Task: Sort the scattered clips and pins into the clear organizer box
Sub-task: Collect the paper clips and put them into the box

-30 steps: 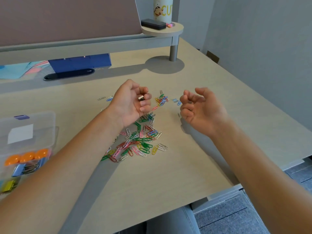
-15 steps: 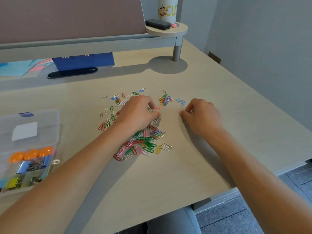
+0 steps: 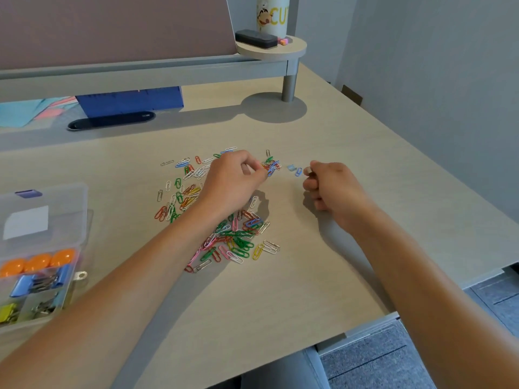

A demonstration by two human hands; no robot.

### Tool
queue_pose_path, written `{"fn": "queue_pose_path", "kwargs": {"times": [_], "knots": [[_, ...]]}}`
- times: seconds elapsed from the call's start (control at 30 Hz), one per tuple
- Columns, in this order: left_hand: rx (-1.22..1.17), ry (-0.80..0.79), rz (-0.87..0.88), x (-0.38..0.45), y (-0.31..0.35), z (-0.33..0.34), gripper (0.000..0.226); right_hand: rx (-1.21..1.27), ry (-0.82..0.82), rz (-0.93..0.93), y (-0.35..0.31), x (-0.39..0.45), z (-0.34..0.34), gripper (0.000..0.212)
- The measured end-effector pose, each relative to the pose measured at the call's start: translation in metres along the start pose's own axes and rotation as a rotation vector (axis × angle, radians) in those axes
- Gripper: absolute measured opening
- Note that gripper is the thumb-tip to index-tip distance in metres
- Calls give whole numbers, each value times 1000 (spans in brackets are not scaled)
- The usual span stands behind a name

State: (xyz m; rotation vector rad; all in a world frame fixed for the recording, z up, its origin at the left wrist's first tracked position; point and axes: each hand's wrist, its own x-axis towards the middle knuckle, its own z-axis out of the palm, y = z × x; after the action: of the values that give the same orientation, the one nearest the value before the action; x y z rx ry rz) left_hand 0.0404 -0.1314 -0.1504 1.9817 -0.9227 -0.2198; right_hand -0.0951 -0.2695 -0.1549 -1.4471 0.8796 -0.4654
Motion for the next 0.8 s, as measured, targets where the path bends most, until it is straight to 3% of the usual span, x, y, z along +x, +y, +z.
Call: {"fn": "queue_pose_path", "kwargs": {"times": [0.13,0.2,0.27,0.33,0.47,0.57,0.8], "knots": [[-656,-74,-298,2,9,-5,9,598,-307,327,-3,5,-10,26],[-984,-178,-462,4,8,-8,10,727,-377,373,-6,6,-10,26],[-1208,-239,-555,4,6,-10,14,725,-331,350,-10,11,-7,28],[-1300,-234,-611,3,3,-9,19,543,-186,248,-14,20,-3,28],[-1263,-178,-665,3,2,-5,19,-311,146,-178,-9,32,4,19],[-1225,-123,-690,2,3,-7,24,-739,205,-319,2,37,12,20],[-1273,-59,-729,-15,10,-16,25,-931,270,-367,3,34,23,18]]}}
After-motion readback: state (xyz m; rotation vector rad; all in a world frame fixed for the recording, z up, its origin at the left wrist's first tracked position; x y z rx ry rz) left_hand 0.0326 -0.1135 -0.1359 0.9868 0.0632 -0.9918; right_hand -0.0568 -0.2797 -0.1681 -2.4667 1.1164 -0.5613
